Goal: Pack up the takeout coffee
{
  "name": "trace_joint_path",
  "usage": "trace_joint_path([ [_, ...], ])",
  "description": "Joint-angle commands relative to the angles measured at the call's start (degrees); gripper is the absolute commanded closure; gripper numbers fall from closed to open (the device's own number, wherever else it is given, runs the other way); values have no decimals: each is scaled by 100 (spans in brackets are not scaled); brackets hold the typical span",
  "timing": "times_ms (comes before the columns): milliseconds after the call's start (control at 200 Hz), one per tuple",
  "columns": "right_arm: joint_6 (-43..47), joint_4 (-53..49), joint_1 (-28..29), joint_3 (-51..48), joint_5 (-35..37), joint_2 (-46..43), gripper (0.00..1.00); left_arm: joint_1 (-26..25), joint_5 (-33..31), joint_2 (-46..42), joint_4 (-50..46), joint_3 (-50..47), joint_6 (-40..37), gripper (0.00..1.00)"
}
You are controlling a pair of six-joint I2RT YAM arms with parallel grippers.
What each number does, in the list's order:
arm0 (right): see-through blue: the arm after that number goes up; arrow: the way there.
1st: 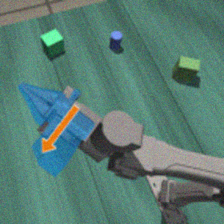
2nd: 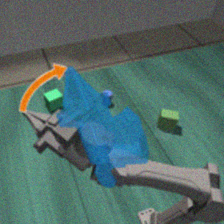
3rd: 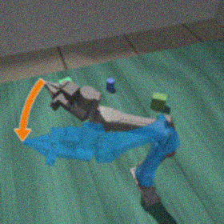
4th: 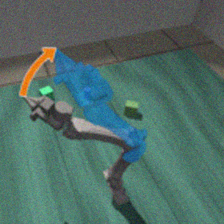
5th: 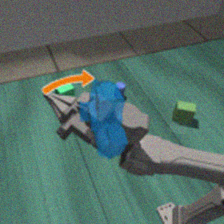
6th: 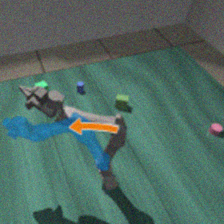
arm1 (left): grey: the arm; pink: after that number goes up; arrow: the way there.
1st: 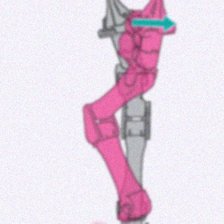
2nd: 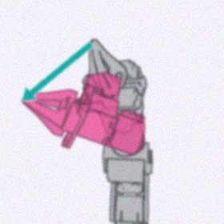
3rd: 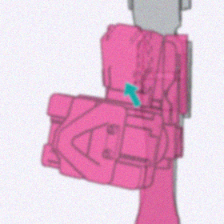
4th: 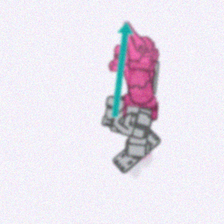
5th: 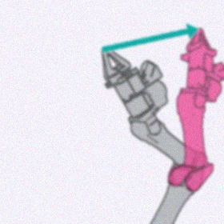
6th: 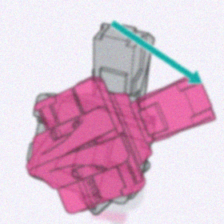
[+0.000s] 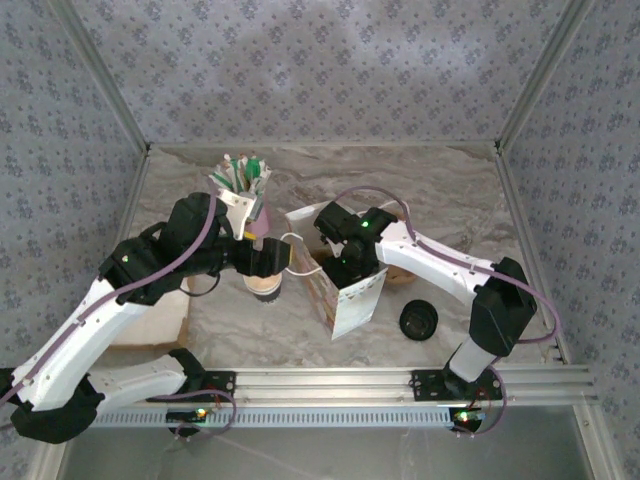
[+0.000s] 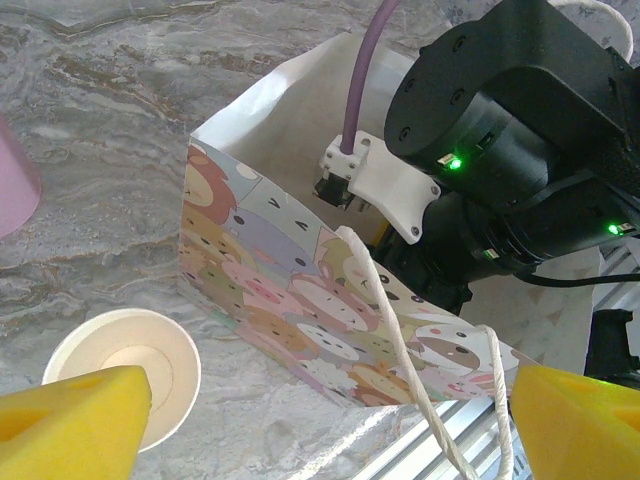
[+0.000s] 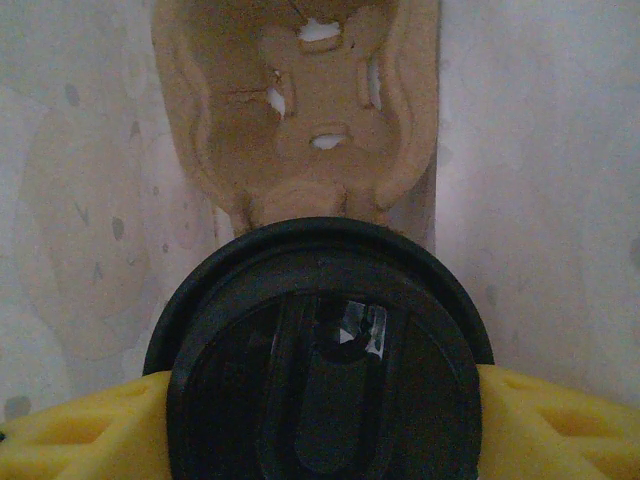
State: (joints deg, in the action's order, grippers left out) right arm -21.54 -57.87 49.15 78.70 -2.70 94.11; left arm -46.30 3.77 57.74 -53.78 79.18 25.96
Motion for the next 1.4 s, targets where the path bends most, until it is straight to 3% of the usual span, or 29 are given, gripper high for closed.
trace_joint_path([
  [0, 2, -269, 162, -373, -224, 460, 31, -28, 27, -113, 184, 54, -64, 7],
  [1394, -7, -348, 245, -282, -57, 244, 27, -28, -120, -191, 232, -47, -47, 5],
])
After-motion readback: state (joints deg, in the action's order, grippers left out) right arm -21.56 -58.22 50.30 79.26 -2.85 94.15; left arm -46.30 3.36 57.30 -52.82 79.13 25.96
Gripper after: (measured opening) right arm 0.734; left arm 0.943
